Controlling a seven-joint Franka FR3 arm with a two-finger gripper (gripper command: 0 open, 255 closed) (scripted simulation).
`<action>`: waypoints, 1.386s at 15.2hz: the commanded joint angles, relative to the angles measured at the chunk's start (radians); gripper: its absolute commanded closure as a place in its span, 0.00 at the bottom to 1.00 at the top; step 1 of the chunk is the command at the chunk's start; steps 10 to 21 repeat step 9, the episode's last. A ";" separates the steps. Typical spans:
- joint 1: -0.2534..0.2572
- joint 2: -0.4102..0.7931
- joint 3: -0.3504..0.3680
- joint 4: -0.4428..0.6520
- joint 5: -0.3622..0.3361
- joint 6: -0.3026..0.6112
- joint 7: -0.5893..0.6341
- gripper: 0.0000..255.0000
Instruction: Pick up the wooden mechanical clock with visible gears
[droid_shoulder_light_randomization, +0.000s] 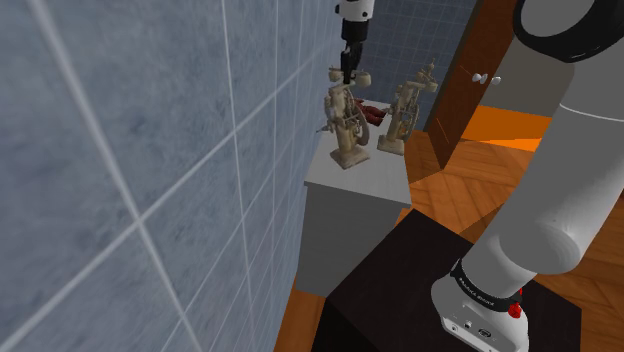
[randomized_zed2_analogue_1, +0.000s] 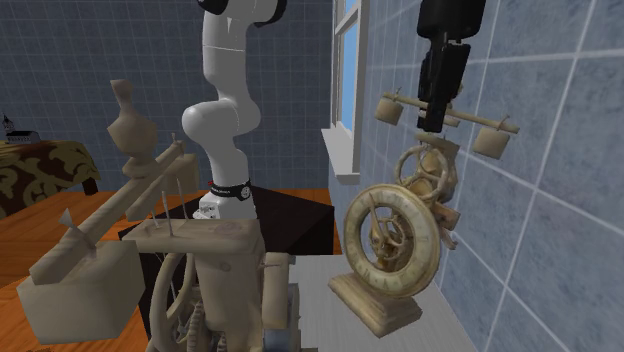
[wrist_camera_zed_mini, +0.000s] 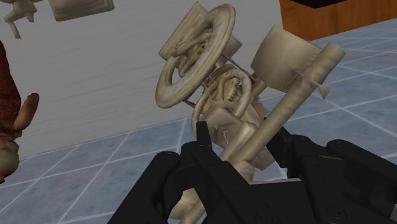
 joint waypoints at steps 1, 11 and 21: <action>-0.001 0.020 -0.001 0.018 0.004 -0.132 -0.004 1.00; -0.003 0.033 -0.002 0.119 0.007 -0.220 -0.014 1.00; -0.003 0.033 -0.002 0.119 0.007 -0.220 -0.014 1.00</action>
